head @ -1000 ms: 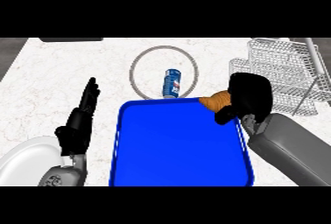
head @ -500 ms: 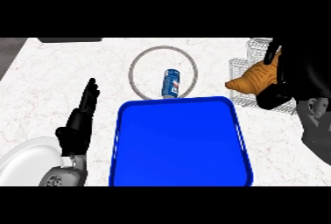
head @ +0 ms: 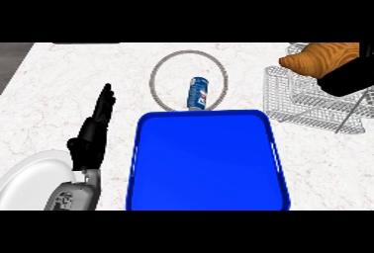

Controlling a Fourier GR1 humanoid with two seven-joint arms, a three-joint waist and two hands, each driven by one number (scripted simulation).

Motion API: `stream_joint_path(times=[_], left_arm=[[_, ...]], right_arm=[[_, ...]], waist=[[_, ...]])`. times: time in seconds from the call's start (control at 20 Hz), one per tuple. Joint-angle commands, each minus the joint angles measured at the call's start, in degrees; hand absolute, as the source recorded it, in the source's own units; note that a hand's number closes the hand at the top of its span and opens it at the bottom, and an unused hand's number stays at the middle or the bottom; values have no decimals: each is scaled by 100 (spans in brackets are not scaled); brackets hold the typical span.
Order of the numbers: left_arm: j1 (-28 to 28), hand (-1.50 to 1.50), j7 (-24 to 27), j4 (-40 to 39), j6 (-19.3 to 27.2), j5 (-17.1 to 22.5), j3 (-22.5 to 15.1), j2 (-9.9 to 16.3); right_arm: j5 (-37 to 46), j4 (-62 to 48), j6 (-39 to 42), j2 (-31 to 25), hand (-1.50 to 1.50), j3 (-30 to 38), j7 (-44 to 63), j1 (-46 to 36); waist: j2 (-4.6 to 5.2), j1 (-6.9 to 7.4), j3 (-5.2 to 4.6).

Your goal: Pick the croissant from the tray and place it in the tiered basket

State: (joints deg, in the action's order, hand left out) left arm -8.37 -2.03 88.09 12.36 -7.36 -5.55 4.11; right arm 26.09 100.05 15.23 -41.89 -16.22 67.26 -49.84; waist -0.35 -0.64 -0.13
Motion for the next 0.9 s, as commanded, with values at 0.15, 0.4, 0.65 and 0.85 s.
stream_joint_path(times=[0.15,0.4,0.65,0.85], left_arm=[[162,0,35,112,-174,76,-71,0],[-72,0,-39,145,-103,5,-3,1],[120,0,259,-33,-9,-132,-140,-182],[122,0,-23,285,-178,-58,-113,-54]], right_arm=[[569,-1123,61,55,150,316,193,-114],[746,-1801,391,-289,150,636,-462,-301],[1323,-2389,83,-122,150,662,-1046,-88],[1566,-2962,-296,-108,150,883,-1691,289]], waist=[[39,133,9],[39,123,10],[46,119,11],[47,131,14]])
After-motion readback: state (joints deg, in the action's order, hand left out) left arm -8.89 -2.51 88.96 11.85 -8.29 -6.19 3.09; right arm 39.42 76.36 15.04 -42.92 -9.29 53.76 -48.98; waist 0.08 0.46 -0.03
